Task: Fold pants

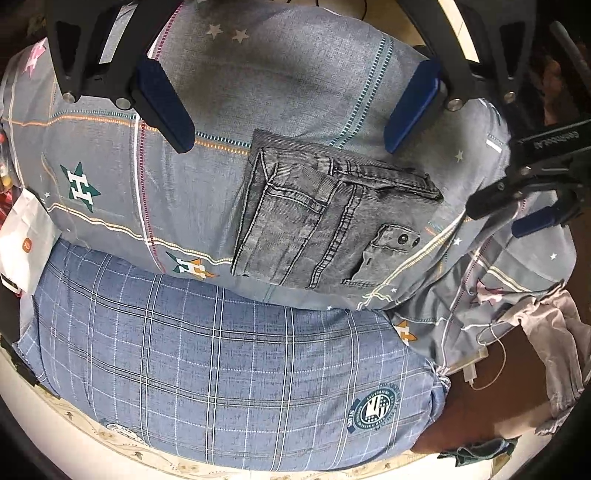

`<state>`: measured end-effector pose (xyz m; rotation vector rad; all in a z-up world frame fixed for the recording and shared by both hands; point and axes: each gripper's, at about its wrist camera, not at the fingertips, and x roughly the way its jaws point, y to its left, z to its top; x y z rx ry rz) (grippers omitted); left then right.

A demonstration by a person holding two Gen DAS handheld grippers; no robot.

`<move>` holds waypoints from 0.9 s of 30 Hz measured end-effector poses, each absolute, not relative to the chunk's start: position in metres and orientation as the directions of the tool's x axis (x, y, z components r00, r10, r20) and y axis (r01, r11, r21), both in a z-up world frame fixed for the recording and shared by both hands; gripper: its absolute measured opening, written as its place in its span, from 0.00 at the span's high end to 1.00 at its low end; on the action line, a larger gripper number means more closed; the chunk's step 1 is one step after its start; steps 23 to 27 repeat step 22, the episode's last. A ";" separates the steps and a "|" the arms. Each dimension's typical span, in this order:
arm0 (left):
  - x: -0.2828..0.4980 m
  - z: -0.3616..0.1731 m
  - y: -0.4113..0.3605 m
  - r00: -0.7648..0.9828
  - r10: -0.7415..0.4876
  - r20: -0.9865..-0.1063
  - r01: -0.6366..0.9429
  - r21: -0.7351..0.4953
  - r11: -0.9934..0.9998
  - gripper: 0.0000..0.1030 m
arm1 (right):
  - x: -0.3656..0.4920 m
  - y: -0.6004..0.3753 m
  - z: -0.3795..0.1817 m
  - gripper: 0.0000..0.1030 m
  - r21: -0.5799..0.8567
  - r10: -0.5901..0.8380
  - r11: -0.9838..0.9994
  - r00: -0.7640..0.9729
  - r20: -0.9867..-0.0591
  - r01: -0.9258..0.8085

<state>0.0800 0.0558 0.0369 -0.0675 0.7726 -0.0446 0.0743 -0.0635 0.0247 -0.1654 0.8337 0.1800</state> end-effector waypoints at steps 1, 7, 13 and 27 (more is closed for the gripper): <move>0.081 0.038 0.056 0.717 -0.067 -0.694 0.019 -0.077 0.997 0.06 | 0.075 -0.064 0.024 0.00 -0.078 0.092 0.971 0.658 -0.748 -0.224; 0.087 0.038 0.051 0.711 -0.066 -0.700 0.029 -0.066 0.997 0.06 | 0.080 -0.067 0.026 0.00 -0.083 0.086 0.972 0.662 -0.745 -0.219; 0.092 0.036 0.046 0.704 -0.055 -0.708 0.029 -0.048 0.998 0.06 | 0.085 -0.071 0.027 0.00 -0.091 0.078 0.972 0.666 -0.742 -0.215; 0.098 0.043 0.037 0.735 -0.019 -0.678 0.029 0.003 1.000 0.06 | 0.090 -0.073 0.025 0.00 -0.083 0.077 0.975 0.664 -0.744 -0.206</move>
